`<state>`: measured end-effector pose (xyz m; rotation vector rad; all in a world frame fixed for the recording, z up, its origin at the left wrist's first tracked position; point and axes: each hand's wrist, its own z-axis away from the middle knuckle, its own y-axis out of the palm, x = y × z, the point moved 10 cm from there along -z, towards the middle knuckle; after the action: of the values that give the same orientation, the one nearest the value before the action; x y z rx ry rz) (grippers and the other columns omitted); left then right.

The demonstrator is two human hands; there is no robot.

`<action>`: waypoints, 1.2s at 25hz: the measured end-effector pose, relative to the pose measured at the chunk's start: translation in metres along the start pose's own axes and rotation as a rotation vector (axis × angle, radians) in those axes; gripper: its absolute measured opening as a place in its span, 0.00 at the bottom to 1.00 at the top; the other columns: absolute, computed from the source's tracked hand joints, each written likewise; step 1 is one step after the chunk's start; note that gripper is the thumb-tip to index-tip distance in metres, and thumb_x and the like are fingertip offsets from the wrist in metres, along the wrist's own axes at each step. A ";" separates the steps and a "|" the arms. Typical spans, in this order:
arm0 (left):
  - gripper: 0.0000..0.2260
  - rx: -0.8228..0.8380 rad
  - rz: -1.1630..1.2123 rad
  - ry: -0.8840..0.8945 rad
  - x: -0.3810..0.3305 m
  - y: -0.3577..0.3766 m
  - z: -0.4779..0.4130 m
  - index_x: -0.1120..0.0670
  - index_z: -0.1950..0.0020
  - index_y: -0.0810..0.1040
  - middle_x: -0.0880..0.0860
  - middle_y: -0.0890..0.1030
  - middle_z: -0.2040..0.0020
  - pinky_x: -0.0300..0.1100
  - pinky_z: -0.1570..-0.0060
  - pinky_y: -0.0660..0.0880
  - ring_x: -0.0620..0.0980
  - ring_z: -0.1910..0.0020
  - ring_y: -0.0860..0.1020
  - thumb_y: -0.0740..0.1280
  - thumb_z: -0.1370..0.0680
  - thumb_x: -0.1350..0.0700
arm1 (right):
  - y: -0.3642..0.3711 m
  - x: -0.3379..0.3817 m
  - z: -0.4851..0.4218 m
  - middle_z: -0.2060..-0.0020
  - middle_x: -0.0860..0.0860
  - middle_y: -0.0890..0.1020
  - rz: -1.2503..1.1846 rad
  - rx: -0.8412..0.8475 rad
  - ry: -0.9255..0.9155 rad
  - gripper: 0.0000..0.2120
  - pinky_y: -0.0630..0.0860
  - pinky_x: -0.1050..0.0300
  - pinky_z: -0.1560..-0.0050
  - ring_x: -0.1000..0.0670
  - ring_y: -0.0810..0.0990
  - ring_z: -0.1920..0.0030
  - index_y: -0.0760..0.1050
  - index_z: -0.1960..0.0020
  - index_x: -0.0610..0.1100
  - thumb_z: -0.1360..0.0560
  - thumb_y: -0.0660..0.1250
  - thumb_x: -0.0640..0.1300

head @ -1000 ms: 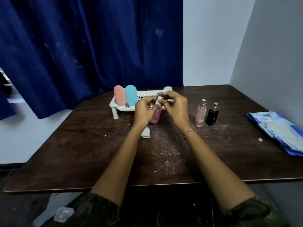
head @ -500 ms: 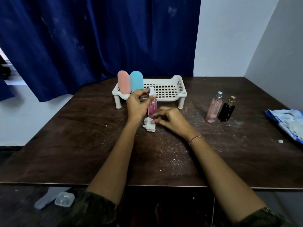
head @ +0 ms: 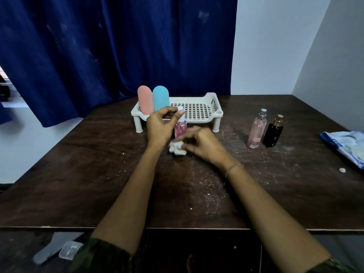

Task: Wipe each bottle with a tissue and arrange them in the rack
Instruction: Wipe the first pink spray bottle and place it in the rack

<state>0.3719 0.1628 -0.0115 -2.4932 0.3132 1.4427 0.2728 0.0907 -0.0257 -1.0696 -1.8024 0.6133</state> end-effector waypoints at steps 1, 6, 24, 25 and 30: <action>0.09 0.005 0.006 0.004 0.000 0.001 0.000 0.56 0.52 0.82 0.48 0.82 0.58 0.30 0.55 0.75 0.39 0.59 0.78 0.73 0.29 0.55 | -0.015 -0.003 0.000 0.53 0.49 0.81 -0.062 -0.117 0.024 0.12 0.73 0.63 0.48 0.53 0.77 0.53 0.81 0.46 0.45 0.29 0.71 0.38; 0.11 0.007 -0.005 0.002 0.003 0.001 -0.002 0.57 0.50 0.82 0.48 0.82 0.58 0.29 0.56 0.74 0.39 0.60 0.77 0.74 0.30 0.54 | -0.064 -0.024 0.017 0.54 0.49 0.79 -0.181 -0.590 0.122 0.06 0.76 0.59 0.47 0.54 0.78 0.52 0.79 0.53 0.41 0.29 0.69 0.34; 0.07 0.006 0.042 0.004 0.003 0.005 0.000 0.53 0.61 0.79 0.48 0.80 0.63 0.38 0.58 0.78 0.45 0.63 0.78 0.75 0.32 0.54 | -0.042 0.008 0.010 0.53 0.44 0.78 0.164 -0.498 0.002 0.09 0.78 0.54 0.51 0.48 0.78 0.56 0.78 0.48 0.34 0.27 0.67 0.34; 0.07 0.002 0.042 0.004 0.003 0.005 0.000 0.54 0.61 0.79 0.48 0.80 0.64 0.38 0.59 0.78 0.44 0.64 0.79 0.76 0.32 0.54 | -0.037 0.014 0.009 0.53 0.44 0.77 0.188 -0.475 -0.035 0.08 0.77 0.54 0.52 0.47 0.78 0.55 0.78 0.48 0.34 0.27 0.67 0.34; 0.07 -0.023 0.011 0.028 -0.001 0.004 -0.001 0.54 0.61 0.79 0.46 0.80 0.66 0.36 0.61 0.77 0.39 0.69 0.77 0.75 0.31 0.55 | -0.036 0.018 0.006 0.54 0.43 0.78 0.193 -0.486 -0.025 0.08 0.75 0.52 0.53 0.46 0.77 0.54 0.76 0.49 0.36 0.28 0.68 0.35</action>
<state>0.3707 0.1592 -0.0103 -2.5353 0.3181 1.4247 0.2497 0.0887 0.0072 -1.5797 -1.9348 0.3023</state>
